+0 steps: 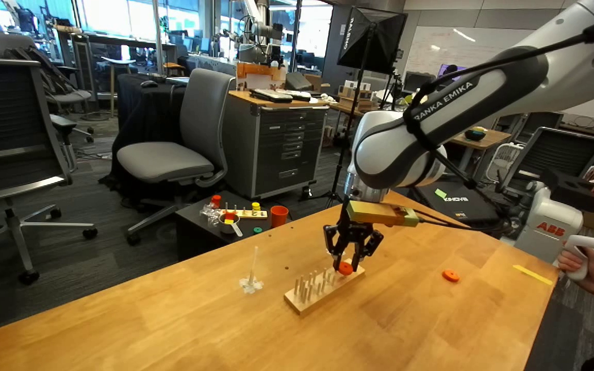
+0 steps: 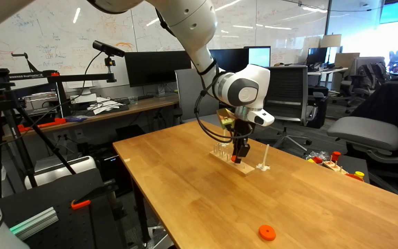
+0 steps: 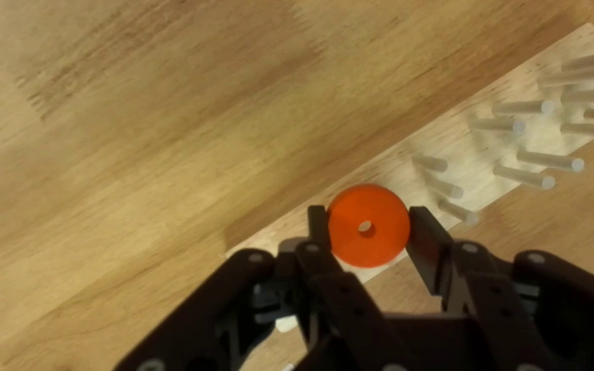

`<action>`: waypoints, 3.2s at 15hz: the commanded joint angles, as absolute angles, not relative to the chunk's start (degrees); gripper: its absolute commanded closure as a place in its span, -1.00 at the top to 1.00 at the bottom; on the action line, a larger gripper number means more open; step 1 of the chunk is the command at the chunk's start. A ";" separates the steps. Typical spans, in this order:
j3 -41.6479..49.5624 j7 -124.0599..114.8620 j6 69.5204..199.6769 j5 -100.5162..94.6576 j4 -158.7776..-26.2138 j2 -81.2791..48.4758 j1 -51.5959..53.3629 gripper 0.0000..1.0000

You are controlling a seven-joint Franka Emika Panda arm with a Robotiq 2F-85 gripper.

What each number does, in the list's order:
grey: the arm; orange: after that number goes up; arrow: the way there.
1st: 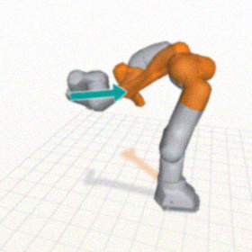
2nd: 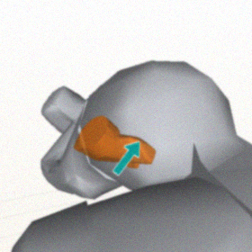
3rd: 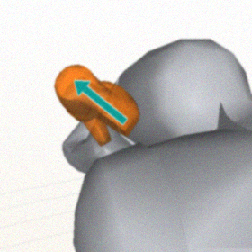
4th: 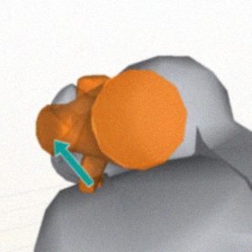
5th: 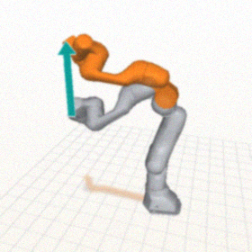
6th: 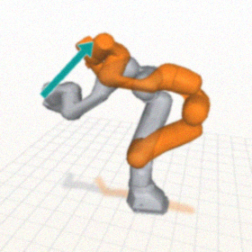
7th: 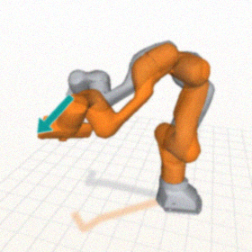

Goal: Put the yellow rings on the wooden rack- on top of each other

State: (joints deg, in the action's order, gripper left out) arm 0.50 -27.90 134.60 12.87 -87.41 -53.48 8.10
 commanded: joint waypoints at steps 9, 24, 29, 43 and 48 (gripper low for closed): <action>0.04 -28.32 132.69 13.29 -85.09 -54.81 8.13 -0.65; -0.77 -28.25 132.41 13.36 -85.91 -53.62 9.27 -0.65; -0.75 -28.34 132.43 13.24 -86.33 -52.94 9.75 -0.65; -0.50 -28.50 131.92 13.24 -86.12 -53.28 9.61 -0.65; -0.40 -28.51 131.67 13.30 -86.12 -53.41 9.34 -0.65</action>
State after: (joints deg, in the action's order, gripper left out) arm -0.31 -27.90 133.45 12.87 -86.96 -53.60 9.66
